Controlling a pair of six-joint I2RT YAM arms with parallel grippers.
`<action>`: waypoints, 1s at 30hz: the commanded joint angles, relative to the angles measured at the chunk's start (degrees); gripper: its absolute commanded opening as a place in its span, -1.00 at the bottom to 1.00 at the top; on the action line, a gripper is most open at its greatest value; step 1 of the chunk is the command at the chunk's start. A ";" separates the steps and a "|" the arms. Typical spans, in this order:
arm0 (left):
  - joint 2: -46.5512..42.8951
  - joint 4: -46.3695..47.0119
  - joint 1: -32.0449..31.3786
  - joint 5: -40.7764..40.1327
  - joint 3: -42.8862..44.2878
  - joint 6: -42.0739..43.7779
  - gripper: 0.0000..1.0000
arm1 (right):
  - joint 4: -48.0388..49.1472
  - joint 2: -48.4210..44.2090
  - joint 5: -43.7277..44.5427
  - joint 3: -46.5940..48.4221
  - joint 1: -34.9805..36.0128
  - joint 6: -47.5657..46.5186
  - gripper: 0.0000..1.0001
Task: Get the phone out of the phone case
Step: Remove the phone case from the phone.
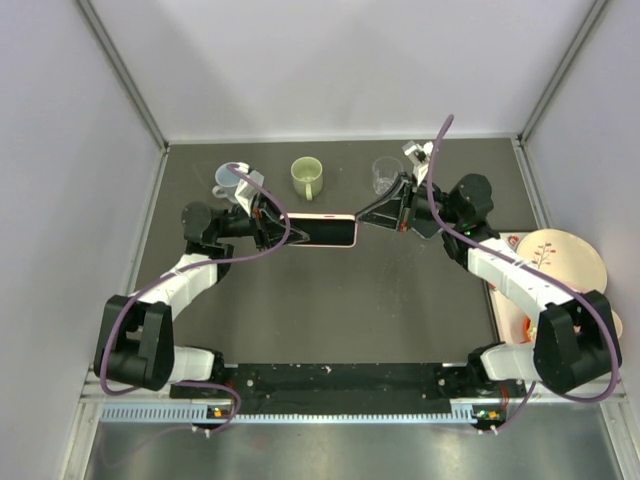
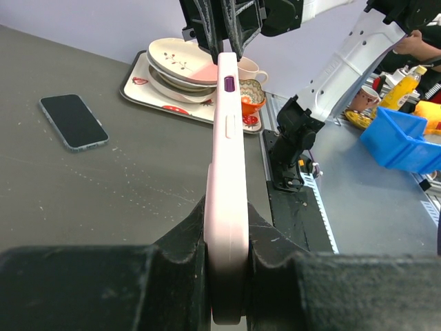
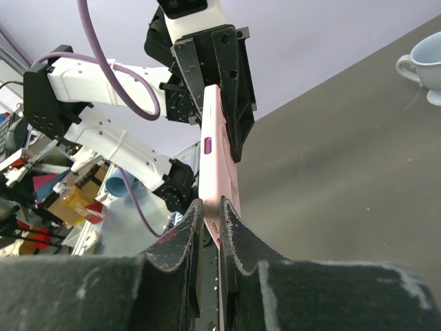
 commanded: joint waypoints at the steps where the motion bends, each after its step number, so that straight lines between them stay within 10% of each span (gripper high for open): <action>1: -1.43 5.76 -0.91 0.53 0.28 -0.34 -1.00 | 1.69 1.39 0.63 1.45 0.13 1.07 -0.98; 30: -1.52 11.38 -1.09 1.23 -0.59 -3.32 -1.00 | -2.79 2.98 6.16 2.42 -0.66 0.11 -0.89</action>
